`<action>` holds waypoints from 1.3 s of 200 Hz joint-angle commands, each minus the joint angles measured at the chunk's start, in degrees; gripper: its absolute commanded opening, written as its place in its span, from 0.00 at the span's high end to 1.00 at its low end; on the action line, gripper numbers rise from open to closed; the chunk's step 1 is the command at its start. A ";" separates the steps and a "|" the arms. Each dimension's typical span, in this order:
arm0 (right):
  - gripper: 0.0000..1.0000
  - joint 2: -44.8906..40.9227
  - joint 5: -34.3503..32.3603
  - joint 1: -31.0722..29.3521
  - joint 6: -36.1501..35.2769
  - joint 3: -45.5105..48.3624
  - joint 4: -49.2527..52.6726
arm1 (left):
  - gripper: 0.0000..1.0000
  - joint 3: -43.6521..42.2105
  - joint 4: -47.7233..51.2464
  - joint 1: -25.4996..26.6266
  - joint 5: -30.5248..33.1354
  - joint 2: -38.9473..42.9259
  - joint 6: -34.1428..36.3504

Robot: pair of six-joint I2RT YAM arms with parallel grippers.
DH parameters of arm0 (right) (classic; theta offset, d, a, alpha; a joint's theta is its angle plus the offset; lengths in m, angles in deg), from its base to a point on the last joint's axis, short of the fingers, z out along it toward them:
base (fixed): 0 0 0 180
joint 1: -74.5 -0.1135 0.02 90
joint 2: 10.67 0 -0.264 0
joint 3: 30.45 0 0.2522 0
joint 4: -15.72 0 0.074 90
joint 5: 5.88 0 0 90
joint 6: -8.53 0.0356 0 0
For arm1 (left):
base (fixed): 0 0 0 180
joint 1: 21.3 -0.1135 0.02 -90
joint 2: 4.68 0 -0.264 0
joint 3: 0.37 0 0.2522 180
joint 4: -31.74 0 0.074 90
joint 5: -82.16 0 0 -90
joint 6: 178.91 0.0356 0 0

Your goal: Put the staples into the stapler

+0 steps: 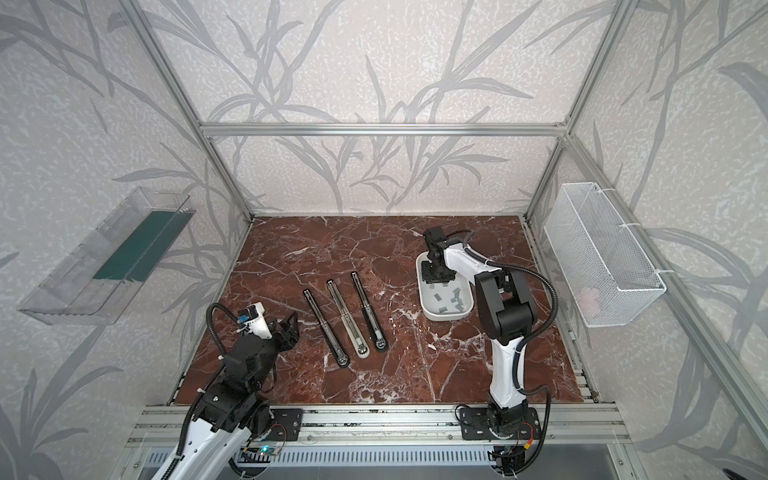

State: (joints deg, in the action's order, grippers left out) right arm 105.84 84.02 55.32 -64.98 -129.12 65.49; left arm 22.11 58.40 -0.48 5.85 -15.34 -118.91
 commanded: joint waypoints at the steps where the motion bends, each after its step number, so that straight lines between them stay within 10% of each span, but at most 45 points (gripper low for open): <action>1: 0.68 1.45 -0.82 -0.33 0.47 -2.05 2.48 | 0.31 -0.36 1.16 -0.43 1.72 0.14 -0.27; 260: 0.87 4.70 -3.86 -2.44 0.40 -3.02 3.56 | 0.30 -0.38 1.20 -0.42 1.47 0.14 -0.29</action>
State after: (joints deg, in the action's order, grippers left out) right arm 109.54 80.57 53.37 -64.39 -131.28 66.91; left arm 22.13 58.45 -0.48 6.07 -15.34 -118.91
